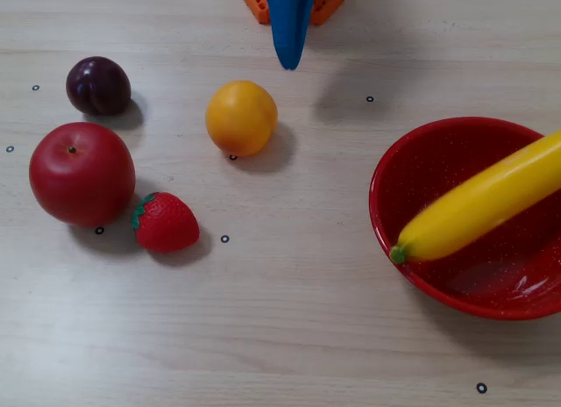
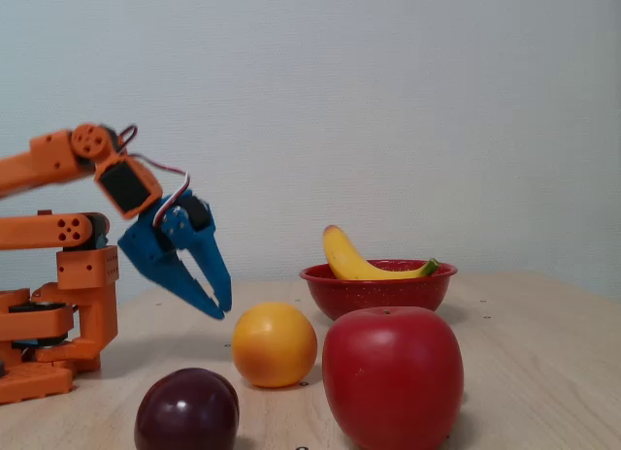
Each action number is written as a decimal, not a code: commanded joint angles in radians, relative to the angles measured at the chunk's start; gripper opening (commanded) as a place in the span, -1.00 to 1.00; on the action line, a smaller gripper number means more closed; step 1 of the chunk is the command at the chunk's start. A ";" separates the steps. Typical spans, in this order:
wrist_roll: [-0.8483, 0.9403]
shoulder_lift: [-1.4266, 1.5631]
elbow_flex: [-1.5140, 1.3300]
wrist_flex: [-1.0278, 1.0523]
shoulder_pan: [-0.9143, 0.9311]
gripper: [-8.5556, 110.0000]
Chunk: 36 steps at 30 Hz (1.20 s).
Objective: Put the banana in the red bowl.
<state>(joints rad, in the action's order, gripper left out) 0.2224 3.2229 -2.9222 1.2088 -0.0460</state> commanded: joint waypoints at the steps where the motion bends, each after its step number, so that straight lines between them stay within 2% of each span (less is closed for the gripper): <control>1: 0.023 0.023 0.009 -0.055 -0.020 -0.85; 13: 0.110 0.086 -0.095 -0.144 -0.051 -0.85; 36: 0.107 0.086 -0.097 -0.144 -0.028 -0.85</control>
<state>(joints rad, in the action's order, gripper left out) 0.3145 3.3119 -3.0557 1.0983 -0.0813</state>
